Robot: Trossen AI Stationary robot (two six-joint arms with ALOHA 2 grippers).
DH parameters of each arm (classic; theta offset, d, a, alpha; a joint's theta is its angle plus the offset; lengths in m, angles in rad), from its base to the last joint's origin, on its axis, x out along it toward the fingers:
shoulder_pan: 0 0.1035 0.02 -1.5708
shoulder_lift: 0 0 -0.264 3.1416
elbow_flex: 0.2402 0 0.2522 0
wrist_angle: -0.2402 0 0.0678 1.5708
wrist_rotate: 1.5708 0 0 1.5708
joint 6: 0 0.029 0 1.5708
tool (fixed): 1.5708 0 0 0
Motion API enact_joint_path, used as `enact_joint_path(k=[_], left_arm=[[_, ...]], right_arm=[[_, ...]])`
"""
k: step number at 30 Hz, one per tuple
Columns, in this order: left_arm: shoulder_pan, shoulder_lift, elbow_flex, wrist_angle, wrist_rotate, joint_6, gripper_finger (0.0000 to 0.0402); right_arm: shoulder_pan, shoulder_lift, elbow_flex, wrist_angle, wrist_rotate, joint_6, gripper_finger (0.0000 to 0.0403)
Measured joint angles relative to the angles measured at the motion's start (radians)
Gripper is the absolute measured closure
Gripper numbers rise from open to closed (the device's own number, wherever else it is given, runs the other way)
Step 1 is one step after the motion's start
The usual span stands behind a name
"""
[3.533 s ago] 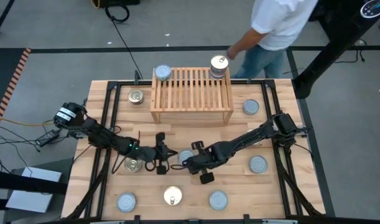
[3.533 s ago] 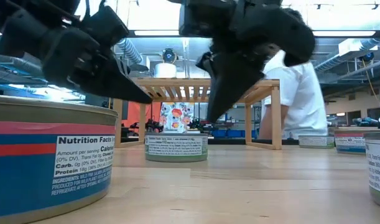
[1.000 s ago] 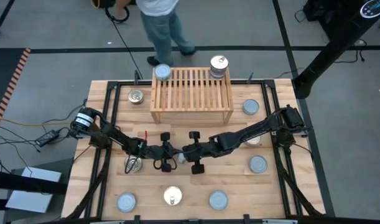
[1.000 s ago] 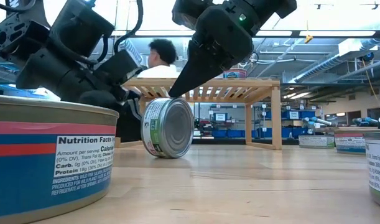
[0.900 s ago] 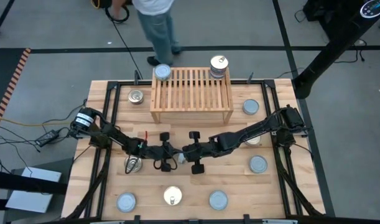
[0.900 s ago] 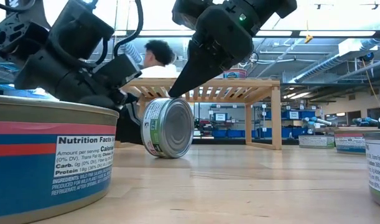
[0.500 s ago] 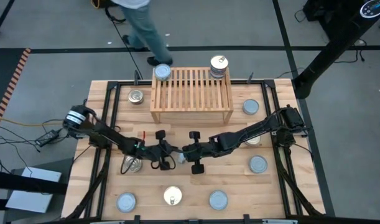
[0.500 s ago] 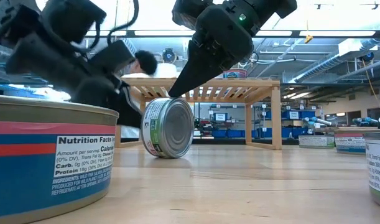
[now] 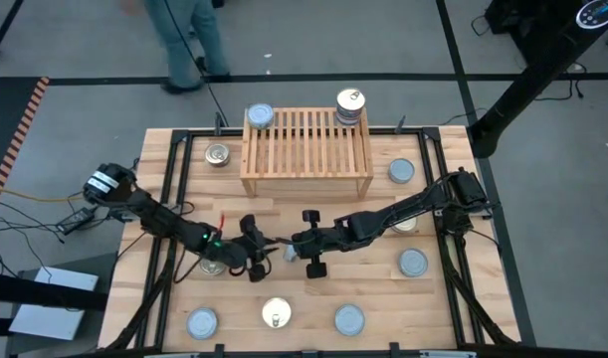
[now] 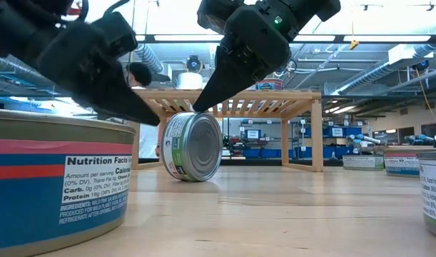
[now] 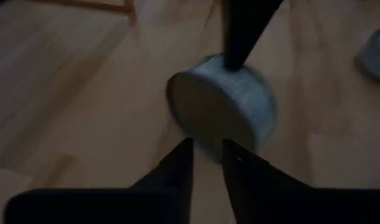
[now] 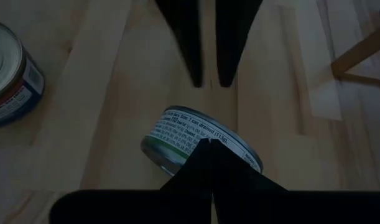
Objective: Stack canned seafood by type on shelf
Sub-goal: Stack the green tuna can on top of the other green tuna can on the shelf
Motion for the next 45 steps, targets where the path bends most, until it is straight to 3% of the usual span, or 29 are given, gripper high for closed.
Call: enact_joint_path(k=[13,21,32,45], left_arm=[[-0.046,0.054,0.099,-0.008,-0.026,-0.057,0.0156],[-0.051,0.126,0.142,-0.039,-0.152,-0.07,0.0097],[-0.052,0.126,0.152,-0.056,-0.18,-0.128,0.0085],[-0.051,0.126,0.152,-0.065,-0.221,-0.093,0.0085]], right_arm=[[-0.015,0.0,0.0,0.004,-0.001,0.01,0.0398],[-0.018,0.0,0.0,-0.016,0.048,0.063,0.0398],[-0.016,0.001,-0.002,-0.028,0.097,0.149,0.0398],[-0.015,0.005,-0.004,-0.065,0.114,0.255,0.0398]])
